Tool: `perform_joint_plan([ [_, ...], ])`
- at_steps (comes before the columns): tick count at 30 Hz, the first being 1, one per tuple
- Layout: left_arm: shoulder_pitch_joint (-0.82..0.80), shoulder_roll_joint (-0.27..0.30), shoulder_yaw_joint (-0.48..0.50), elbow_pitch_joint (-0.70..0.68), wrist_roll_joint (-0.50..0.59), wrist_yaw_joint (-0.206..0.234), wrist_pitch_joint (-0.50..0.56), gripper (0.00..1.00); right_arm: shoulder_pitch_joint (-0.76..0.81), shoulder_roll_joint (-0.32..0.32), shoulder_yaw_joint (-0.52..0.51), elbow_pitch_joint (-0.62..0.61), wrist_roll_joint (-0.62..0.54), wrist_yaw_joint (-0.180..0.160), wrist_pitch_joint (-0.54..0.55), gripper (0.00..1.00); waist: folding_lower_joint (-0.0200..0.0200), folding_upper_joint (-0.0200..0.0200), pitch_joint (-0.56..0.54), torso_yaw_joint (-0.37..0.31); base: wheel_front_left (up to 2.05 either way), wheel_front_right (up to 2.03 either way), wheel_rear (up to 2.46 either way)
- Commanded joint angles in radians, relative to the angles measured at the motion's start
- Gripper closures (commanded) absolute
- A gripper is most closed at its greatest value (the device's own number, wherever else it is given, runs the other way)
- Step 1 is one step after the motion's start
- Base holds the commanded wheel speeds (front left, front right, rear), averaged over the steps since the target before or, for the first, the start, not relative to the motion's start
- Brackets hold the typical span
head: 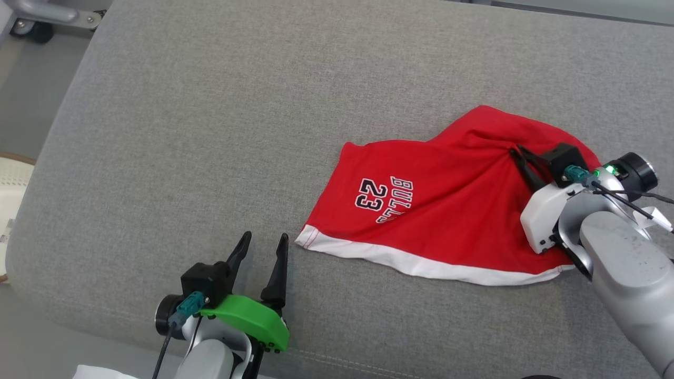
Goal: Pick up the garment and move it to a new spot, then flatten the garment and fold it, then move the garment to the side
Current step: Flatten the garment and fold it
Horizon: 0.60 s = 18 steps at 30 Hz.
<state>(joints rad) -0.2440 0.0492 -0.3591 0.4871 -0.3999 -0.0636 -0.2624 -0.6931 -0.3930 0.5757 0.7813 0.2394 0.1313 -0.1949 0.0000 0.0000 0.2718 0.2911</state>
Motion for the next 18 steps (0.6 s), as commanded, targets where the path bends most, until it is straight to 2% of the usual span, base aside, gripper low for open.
perform_joint_plan([
  [1, -0.016, 0.003, -0.006, -0.004, -0.01, 0.009, -0.002, 0.0, -0.025, -0.013, -0.001, 0.033, -0.014, -0.002, 0.004, 1.0, 0.0, 0.0, 0.016, 0.027, 0.0, 0.0, 0.0],
  [2, -0.017, 0.003, -0.01, -0.004, -0.013, 0.011, -0.002, 0.0, -0.034, -0.015, -0.007, 0.056, -0.018, -0.002, 0.006, 0.91, 0.0, 0.0, 0.017, 0.031, 0.0, 0.0, 0.0],
  [3, -0.018, 0.003, -0.012, -0.005, -0.014, 0.013, -0.002, 0.0, -0.043, -0.015, -0.017, 0.079, -0.022, -0.002, 0.003, 0.73, 0.0, 0.0, 0.017, 0.035, 0.0, 0.0, 0.0],
  [5, -0.018, 0.003, -0.015, -0.002, -0.013, 0.017, -0.002, 0.0, -0.058, -0.013, -0.048, 0.123, -0.03, -0.002, -0.008, 0.0, 0.0, 0.0, 0.014, 0.037, 0.0, 0.0, 0.0],
  [11, 0.013, 0.003, 0.007, 0.008, 0.001, 0.023, -0.002, 0.0, -0.037, 0.032, -0.145, 0.167, -0.039, -0.002, -0.063, 0.0, 0.0, 0.0, -0.028, 0.006, 0.0, 0.0, 0.0],
  [18, 0.046, 0.004, 0.063, 0.009, 0.025, 0.023, -0.002, 0.0, 0.076, 0.072, -0.241, -0.003, -0.026, -0.002, -0.07, 0.0, 0.0, 0.0, -0.094, -0.071, 0.0, 0.0, 0.0],
])
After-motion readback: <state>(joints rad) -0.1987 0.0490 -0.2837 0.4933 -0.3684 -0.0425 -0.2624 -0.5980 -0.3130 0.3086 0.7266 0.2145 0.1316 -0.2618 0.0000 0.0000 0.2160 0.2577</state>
